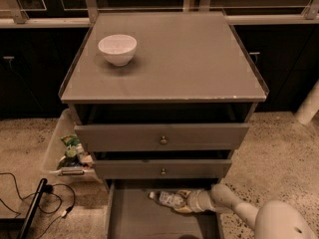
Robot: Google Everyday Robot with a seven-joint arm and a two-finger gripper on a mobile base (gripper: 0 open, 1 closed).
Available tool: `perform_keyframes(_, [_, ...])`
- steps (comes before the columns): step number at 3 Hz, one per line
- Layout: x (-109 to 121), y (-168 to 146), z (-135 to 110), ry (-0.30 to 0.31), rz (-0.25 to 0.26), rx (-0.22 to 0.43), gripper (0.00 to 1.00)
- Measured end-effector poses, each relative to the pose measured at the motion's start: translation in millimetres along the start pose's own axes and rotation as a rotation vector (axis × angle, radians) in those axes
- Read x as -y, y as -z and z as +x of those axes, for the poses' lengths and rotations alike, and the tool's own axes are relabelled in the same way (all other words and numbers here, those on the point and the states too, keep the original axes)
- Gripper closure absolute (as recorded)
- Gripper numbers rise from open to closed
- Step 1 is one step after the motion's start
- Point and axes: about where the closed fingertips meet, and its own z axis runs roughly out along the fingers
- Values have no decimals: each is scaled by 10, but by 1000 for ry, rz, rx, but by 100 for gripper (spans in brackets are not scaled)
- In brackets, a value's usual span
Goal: Pick blue plastic bottle from bottom drawer and place on counter
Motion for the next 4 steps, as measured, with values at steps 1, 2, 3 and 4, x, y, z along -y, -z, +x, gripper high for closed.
perform_keyframes(1, [-59,4,2,-3,0,8,100])
perform_keyframes(2, [-179,258,-77,7,47,43,100])
perform_keyframes(3, [-472,742,-251,24,100,96,100])
perform_keyframes(4, [-714,1366,-459,64,169,105,100])
